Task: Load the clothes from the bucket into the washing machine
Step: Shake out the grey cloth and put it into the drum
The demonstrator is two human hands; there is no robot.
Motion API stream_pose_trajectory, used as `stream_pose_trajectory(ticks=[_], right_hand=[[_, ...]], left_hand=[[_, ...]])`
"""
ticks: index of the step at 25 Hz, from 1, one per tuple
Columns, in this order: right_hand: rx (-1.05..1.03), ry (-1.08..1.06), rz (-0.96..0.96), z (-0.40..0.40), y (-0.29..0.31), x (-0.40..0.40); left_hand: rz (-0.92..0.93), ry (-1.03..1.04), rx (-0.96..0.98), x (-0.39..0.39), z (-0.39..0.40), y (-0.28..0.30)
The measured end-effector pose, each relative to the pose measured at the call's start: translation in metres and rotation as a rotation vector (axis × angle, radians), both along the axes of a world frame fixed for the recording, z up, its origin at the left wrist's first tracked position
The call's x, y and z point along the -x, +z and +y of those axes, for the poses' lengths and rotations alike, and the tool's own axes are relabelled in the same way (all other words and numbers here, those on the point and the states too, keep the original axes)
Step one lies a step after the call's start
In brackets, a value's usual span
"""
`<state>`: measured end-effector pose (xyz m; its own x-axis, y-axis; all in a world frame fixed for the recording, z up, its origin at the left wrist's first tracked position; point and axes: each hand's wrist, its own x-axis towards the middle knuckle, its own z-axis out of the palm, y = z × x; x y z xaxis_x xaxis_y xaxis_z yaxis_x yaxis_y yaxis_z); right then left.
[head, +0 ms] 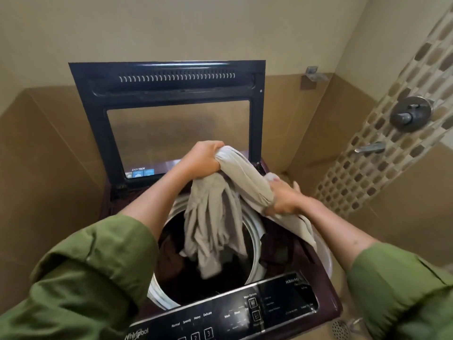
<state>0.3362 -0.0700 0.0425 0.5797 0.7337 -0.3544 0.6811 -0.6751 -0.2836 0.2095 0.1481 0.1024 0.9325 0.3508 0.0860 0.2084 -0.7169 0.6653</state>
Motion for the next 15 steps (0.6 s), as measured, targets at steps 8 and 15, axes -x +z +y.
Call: stream_pose_trajectory(ticks=[8, 15], right_hand=[[-0.503, -0.467, -0.42, -0.02, 0.045, -0.008], [-0.455, -0.081, -0.294, 0.044, 0.089, 0.033]], left_hand=[[0.332, -0.162, -0.052, -0.005, 0.006, -0.039], [-0.01, -0.184, 0.048, -0.02, -0.025, -0.002]])
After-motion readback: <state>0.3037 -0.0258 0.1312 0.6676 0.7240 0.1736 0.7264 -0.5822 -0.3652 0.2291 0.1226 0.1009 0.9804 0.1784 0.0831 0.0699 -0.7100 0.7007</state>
